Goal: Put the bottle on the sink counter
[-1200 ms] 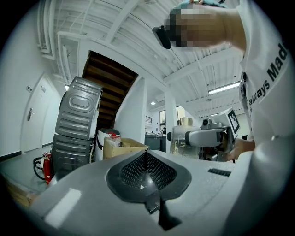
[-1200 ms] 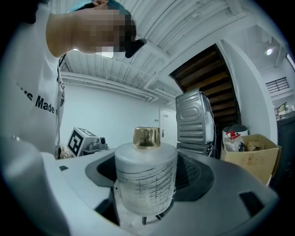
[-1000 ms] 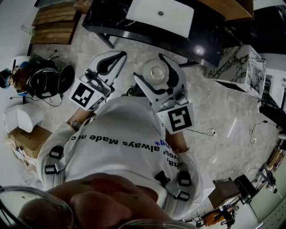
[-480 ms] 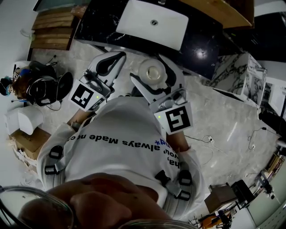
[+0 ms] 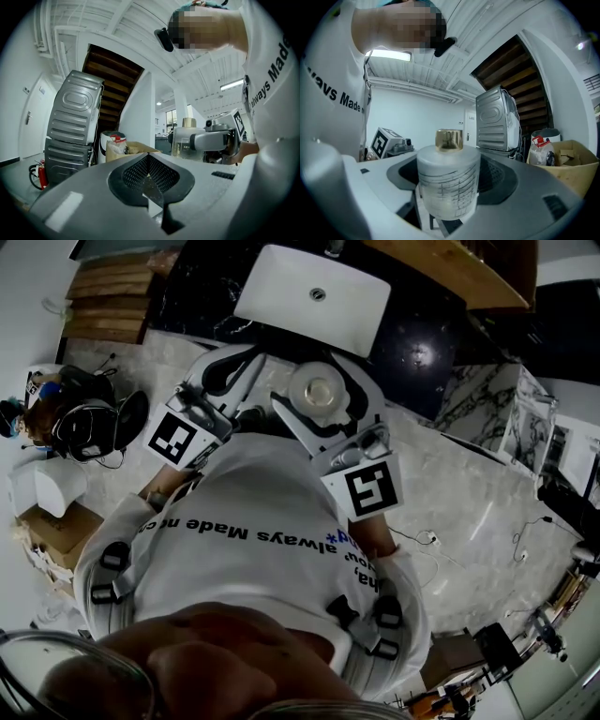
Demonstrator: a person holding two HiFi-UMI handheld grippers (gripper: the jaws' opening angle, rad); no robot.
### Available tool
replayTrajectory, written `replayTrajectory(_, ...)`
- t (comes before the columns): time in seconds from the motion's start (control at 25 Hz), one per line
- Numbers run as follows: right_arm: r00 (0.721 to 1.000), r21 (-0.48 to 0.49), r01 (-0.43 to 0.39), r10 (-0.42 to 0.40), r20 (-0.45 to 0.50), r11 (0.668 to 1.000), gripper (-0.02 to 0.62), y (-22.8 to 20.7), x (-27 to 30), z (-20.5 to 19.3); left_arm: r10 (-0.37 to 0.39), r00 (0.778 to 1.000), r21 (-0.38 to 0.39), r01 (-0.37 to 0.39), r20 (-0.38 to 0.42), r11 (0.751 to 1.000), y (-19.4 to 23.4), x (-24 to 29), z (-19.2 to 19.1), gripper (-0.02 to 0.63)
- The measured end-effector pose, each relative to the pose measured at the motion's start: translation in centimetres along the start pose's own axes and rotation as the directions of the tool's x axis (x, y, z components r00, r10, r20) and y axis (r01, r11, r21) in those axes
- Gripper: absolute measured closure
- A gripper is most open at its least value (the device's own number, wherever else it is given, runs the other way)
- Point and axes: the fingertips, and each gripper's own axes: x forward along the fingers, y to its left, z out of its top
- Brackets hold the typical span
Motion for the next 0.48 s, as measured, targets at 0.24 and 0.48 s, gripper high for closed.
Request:
replayTrajectory(0.24, 0.999, 0.003, -0.033, 0.034, -0.014, 0.999, 0.262, 0.3, 1.6, -0.4, 0.035, 0.999, 0.007, -0.036, 0.025, 0.999, 1.8, -0.8, 0.4, 0.604)
replayTrajectory(0.48, 0.999, 0.001, -0.042, 0.042, -0.013, 0.999, 0.262, -0.2, 5.1, -0.3, 0.049, 0.998, -0.011, -0.049, 0.029, 0.999, 5.3, -1.0, 0.3, 0.604)
